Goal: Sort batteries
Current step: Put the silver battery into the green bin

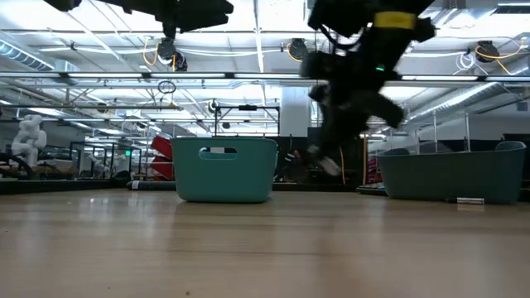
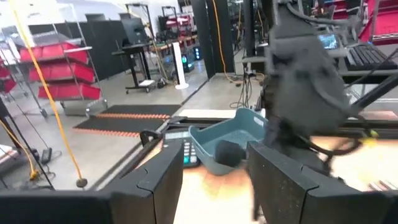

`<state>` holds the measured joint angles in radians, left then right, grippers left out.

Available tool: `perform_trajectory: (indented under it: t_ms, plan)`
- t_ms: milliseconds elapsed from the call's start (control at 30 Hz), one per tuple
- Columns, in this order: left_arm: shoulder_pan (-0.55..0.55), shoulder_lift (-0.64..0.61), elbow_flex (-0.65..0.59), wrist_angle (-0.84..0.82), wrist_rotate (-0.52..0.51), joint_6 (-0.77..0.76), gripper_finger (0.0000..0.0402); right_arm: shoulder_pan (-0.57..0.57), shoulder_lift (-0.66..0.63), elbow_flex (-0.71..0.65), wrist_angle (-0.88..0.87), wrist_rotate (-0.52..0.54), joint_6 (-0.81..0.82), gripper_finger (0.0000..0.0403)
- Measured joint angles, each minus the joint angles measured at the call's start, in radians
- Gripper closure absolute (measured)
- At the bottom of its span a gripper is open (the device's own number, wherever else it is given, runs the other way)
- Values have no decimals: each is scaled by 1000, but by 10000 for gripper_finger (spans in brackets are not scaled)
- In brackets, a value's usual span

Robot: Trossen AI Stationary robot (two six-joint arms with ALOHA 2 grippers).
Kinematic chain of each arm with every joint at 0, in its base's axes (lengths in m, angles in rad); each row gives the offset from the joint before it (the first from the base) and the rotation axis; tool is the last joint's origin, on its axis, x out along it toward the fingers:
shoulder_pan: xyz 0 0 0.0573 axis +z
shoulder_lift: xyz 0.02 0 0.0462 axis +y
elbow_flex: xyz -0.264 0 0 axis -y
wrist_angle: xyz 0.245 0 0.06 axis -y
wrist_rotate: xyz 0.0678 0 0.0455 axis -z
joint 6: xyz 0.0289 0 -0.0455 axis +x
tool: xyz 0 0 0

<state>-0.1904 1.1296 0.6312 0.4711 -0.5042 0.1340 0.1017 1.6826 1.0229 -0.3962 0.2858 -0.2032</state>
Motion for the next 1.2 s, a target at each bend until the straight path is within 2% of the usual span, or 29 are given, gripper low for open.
perform_trajectory:
  t_ms: [133,267,433,633,867,1033,1200]
  plan:
    - [-1,23,0,15,72,-44,215,-70,0,0,154,-19,-51,373]
    - [-1,56,0,40,130,-56,215,-138,0,0,268,-131,-80,371]
    - [-2,137,0,94,163,-97,215,-201,0,0,455,-280,-80,371]
    - [-6,223,0,135,163,-147,215,-226,0,0,619,-320,-65,351]
    - [-32,225,0,144,163,-147,215,-230,0,0,661,-323,-35,316]
    - [-33,225,0,150,162,-133,215,-254,1,0,647,-374,10,288]
    - [-32,224,0,152,155,-101,215,-258,-102,0,394,-361,12,270]
